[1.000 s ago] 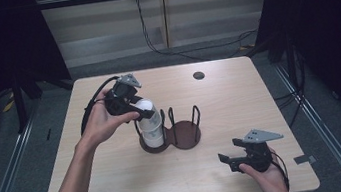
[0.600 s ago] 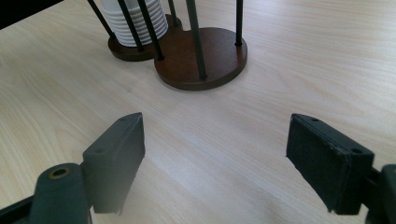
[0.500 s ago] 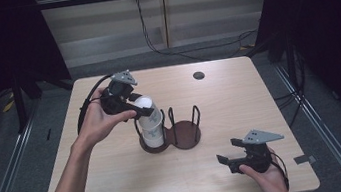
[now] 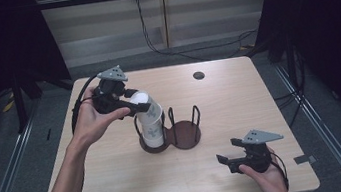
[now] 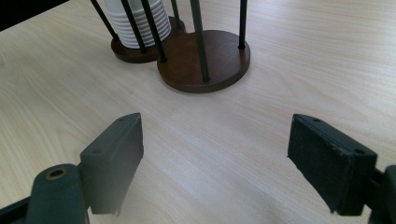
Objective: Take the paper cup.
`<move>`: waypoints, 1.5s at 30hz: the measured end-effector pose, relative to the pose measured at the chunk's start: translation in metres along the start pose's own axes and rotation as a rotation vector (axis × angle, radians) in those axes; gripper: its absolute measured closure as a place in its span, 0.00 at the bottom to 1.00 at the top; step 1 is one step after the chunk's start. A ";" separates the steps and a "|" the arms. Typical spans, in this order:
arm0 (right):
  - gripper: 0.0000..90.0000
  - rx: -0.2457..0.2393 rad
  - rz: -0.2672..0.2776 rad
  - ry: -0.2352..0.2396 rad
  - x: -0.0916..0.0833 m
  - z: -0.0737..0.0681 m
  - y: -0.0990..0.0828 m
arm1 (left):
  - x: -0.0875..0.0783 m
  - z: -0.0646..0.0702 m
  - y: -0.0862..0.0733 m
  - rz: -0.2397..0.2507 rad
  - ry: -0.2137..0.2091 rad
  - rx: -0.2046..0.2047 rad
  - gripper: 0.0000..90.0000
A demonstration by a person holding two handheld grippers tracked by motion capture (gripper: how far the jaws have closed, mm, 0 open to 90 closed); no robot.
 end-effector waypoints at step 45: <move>0.17 -0.056 0.051 0.182 0.003 -0.027 0.017 | -0.012 0.052 -0.050 0.144 -0.101 0.068 0.41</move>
Point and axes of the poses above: each handheld gripper's, and its own axes: x roughly forward along the jaws, y roughly out of its top, z roughly to its right, the point moved 5 cm from there along x, roughly forward along the jaws, and after that the axes turned 4 degrees about x, right-handed, at the moved point
